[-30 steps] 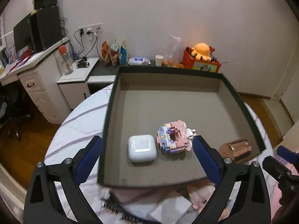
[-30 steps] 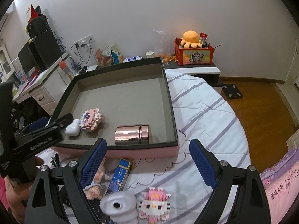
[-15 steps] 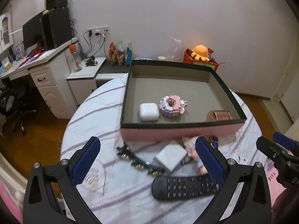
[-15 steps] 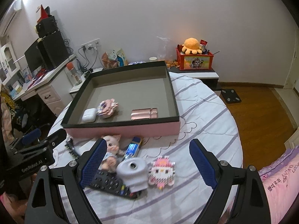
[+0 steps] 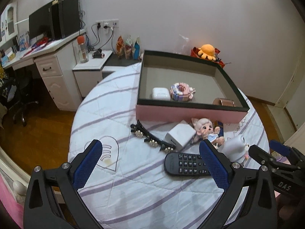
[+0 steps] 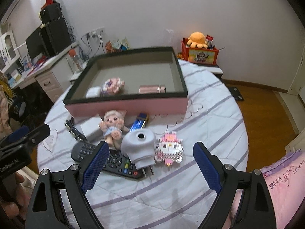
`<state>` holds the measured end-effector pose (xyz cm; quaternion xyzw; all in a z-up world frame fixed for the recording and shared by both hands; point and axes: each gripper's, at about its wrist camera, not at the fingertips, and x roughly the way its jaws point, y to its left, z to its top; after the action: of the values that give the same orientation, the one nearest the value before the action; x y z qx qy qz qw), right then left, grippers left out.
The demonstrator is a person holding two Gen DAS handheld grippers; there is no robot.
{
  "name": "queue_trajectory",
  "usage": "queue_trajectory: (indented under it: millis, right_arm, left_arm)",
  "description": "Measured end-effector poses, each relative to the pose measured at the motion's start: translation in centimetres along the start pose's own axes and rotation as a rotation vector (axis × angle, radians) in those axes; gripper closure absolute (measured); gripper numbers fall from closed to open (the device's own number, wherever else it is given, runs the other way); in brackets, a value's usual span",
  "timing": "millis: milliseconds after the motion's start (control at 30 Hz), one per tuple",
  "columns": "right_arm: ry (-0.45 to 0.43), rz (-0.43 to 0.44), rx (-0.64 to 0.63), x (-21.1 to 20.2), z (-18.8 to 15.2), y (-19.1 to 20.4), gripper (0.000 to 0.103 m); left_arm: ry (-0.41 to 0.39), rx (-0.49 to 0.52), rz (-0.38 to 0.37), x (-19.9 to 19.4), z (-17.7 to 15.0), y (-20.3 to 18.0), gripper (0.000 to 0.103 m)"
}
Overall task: Organize rigid objects
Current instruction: 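Reach the right gripper to the white plug device and grasp it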
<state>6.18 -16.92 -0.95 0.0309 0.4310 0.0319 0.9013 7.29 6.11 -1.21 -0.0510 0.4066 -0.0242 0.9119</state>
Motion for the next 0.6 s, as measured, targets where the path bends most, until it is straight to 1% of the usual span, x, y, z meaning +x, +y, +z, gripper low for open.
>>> queue_trajectory:
  millis: [233, 433, 533, 567, 600]
  right_arm:
    - [0.052, 0.008, -0.044, 2.9, -0.1, 0.7, 0.012]
    - [0.107, 0.014, -0.093, 5.9, -0.1, 0.4, 0.012]
    - [0.096, 0.035, -0.146, 6.5, -0.1, 0.7, 0.012]
    - [0.093, 0.04, -0.157, 6.6, -0.1, 0.7, 0.013]
    - [0.095, 0.054, -0.162, 6.7, -0.1, 0.7, 0.016]
  left_arm:
    - [0.021, 0.009, -0.007, 1.1, -0.1, -0.4, 0.0]
    - [0.042, -0.003, -0.009, 2.2, 0.2, -0.3, 0.0]
    - [0.05, -0.007, -0.002, 2.7, 0.3, -0.3, 0.0]
    - [0.054, -0.01, -0.001, 2.9, 0.3, -0.3, 0.0]
    - [0.057, -0.011, -0.001, 3.0, 0.3, -0.3, 0.0]
